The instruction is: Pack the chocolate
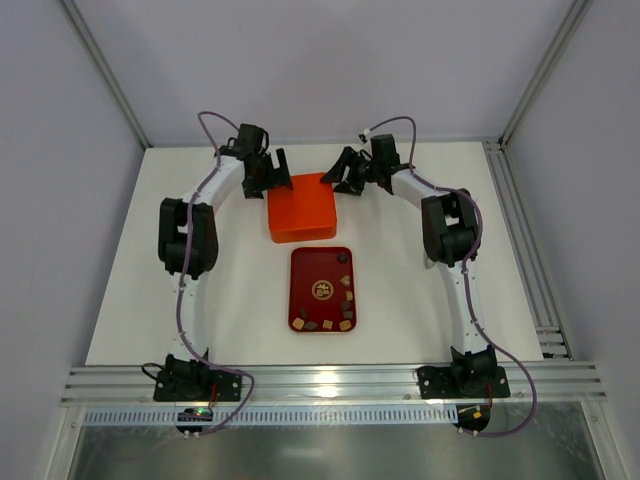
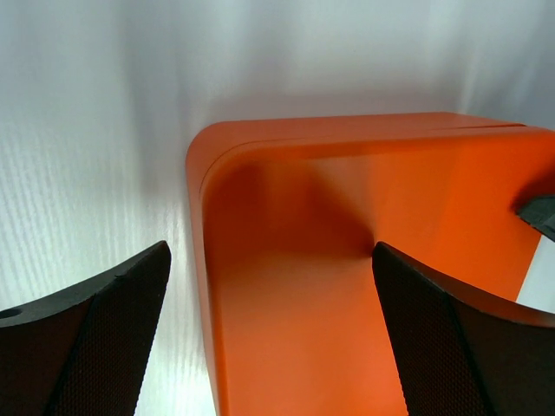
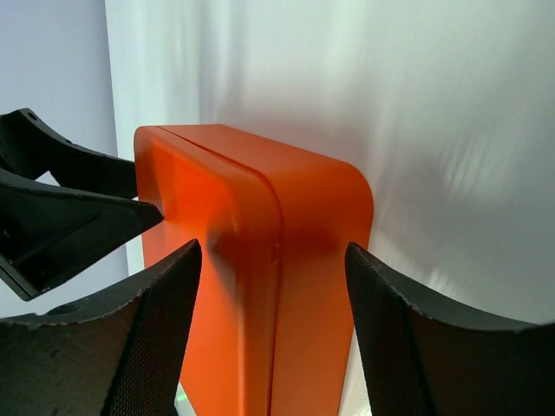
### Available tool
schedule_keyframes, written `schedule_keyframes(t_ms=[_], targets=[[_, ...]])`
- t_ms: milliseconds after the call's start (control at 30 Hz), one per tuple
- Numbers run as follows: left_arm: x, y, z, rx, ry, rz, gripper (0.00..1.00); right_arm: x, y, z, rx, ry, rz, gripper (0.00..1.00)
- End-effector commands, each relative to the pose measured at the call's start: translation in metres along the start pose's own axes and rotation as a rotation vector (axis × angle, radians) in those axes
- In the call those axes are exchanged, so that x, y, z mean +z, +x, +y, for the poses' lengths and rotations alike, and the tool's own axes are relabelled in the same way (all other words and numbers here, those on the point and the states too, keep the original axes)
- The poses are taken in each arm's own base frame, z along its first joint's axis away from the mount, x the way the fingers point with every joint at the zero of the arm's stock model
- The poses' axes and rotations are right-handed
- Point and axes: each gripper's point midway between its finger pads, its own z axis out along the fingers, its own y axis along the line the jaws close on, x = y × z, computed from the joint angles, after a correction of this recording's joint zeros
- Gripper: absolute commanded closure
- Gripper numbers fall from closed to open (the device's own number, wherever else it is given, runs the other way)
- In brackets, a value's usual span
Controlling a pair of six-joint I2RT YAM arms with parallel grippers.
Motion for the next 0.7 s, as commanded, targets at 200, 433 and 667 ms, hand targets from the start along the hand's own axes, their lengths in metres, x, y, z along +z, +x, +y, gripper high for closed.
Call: schedule_keyframes(t_ms=[200,433,667], targets=[[0.017,-0.01,0.009,-0.032,-0.053,-0.047,0.06,0.002,-0.016,-0.007,-0.037,0.082,-0.053,0.33],[0.031,0.01,0.027,-0.05,-0.135,0.031,0.08,0.009,-0.012,-0.019,-0.023,0.166,-0.056,0.36],[0.034,0.025,0.045,-0.023,-0.218,0.095,0.08,0.017,-0.009,-0.023,-0.017,0.251,-0.069,0.42]])
